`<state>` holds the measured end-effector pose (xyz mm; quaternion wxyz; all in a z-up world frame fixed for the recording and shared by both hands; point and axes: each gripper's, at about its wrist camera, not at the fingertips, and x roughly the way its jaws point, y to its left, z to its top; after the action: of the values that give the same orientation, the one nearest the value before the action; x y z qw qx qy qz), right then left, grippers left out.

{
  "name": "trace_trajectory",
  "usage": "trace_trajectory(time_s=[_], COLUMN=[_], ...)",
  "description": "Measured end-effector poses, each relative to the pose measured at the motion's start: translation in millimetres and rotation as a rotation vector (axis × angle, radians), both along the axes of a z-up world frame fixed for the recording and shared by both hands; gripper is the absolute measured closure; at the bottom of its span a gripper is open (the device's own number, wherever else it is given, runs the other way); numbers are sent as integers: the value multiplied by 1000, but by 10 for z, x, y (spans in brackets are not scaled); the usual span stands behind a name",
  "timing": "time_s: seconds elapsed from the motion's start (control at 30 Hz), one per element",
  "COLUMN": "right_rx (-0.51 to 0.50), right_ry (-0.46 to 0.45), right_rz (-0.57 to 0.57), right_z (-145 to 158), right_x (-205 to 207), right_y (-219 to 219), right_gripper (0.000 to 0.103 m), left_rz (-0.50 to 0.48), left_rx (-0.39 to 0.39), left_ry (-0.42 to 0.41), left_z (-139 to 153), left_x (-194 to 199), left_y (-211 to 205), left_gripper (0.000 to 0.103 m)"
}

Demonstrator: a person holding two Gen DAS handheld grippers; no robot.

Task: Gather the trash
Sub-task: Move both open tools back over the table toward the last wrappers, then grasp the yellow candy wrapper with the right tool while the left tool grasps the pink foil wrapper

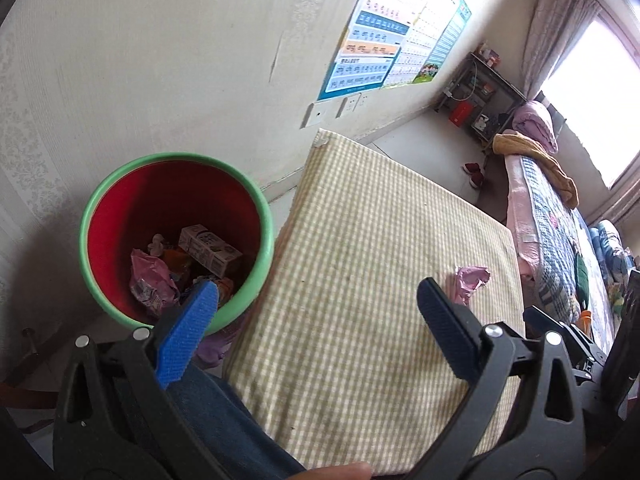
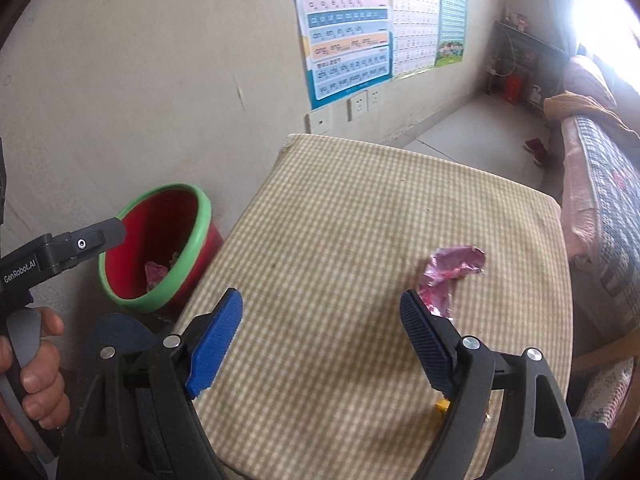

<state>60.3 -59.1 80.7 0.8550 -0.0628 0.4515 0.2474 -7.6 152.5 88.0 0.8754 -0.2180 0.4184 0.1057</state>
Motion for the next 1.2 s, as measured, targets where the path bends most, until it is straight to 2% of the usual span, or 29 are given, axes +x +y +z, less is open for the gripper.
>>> trace_trajectory(time_s=[0.3,0.53,0.8,1.03,1.2], right_rx=[-27,-21,-29,-37,-92], right_ry=[35,53,125,201,229], right_rz=[-156,-222,-255,-240,-195], right_z=[-187,-256,-523,-836,-1056], right_x=[-77,-175,-182,-143,-127], right_y=[-933,-1314,-1495,-1442,-1282], right_gripper=[24,24,23,23,23], left_rz=[-91,-181,-286,-295,-289], left_rx=[26,30,38,46,47], left_ry=[12,23,61,83,102], left_z=[24,-24,-186,-249,-300], left_x=[164,281,391,408,409], left_y=[-516,-978,-1444,-1483,-1457], left_gripper=[6,6,6,6,6])
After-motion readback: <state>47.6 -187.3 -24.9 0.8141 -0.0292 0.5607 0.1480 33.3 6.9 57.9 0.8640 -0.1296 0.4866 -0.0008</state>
